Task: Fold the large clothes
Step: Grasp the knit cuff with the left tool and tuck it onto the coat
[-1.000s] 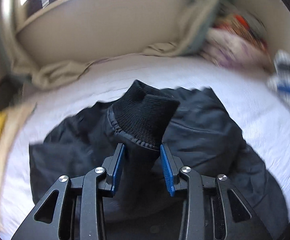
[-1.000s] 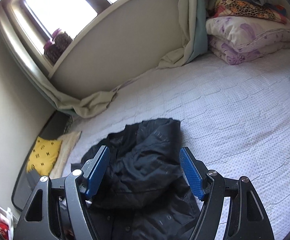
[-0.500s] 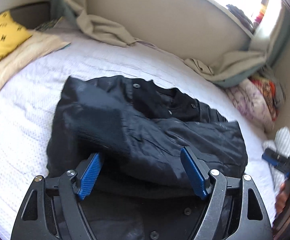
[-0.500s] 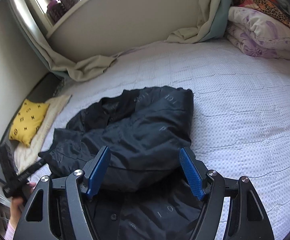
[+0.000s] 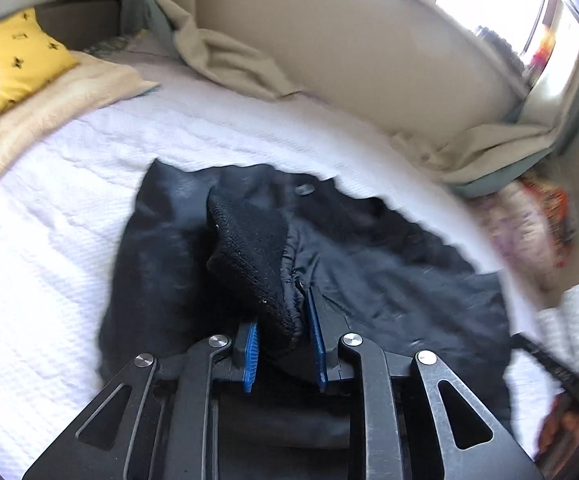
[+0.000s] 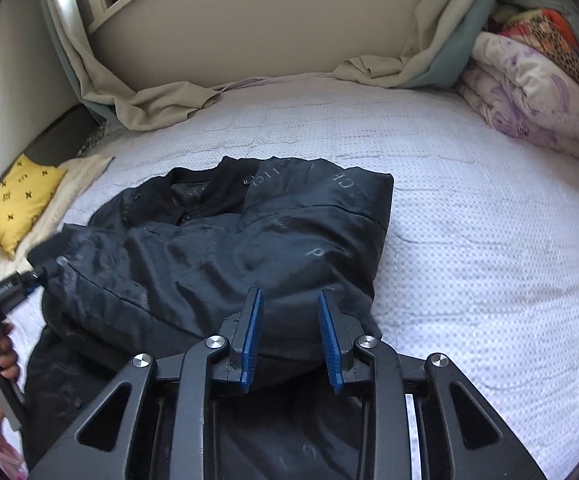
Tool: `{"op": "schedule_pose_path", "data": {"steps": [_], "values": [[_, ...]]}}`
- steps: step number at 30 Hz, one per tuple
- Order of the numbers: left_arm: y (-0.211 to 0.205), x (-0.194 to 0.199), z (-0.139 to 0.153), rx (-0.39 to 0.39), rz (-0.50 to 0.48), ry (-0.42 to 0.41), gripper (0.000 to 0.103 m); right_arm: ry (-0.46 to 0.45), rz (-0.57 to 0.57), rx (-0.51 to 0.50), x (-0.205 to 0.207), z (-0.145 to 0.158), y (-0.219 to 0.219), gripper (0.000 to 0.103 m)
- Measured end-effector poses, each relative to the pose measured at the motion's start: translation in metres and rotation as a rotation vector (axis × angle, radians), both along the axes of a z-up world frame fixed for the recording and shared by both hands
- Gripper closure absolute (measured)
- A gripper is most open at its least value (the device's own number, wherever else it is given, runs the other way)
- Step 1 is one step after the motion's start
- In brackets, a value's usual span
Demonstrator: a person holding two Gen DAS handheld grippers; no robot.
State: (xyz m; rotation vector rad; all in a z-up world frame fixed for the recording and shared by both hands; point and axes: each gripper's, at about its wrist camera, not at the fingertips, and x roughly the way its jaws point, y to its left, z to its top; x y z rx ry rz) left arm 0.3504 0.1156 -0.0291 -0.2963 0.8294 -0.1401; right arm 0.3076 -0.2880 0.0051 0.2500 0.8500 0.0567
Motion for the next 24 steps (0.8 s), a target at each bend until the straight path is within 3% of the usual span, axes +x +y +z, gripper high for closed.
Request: {"op": "schedule_pose_path", "data": {"steps": [2, 4, 6, 7, 10, 13, 17, 20, 24], "values": [[-0.002, 0.002, -0.019, 0.031, 0.006, 0.074, 0.074, 0.015, -0.004, -0.042, 0.006, -0.009, 0.005, 0.077], [-0.004, 0.000, -0.026, 0.014, 0.021, 0.115, 0.068, 0.037, 0.001, -0.067, 0.012, -0.020, 0.008, 0.077], [-0.003, -0.004, -0.020, 0.002, 0.042, 0.132, 0.052, 0.059, 0.000, -0.093, 0.017, -0.030, 0.010, 0.077], [-0.002, -0.007, -0.013, 0.019, 0.068, 0.135, 0.037, 0.065, 0.001, -0.098, 0.018, -0.032, 0.010, 0.077], [-0.006, -0.026, 0.023, 0.196, 0.197, 0.022, 0.012, 0.070, -0.003, -0.094, 0.018, -0.031, 0.008, 0.077], [-0.012, -0.042, 0.054, 0.319, 0.237, -0.137, 0.002, 0.036, -0.026, -0.073, 0.013, -0.018, 0.005, 0.077], [-0.024, -0.049, 0.070, 0.239, 0.122, -0.253, 0.002, -0.046, -0.026, -0.062, 0.009, -0.002, 0.003, 0.077], [-0.039, -0.024, 0.045, 0.186, -0.017, -0.137, 0.002, -0.033, 0.005, -0.069, 0.014, -0.010, 0.009, 0.077], [-0.041, 0.000, -0.009, 0.221, -0.042, 0.094, 0.002, 0.034, 0.025, -0.077, 0.020, -0.031, 0.014, 0.076]]}}
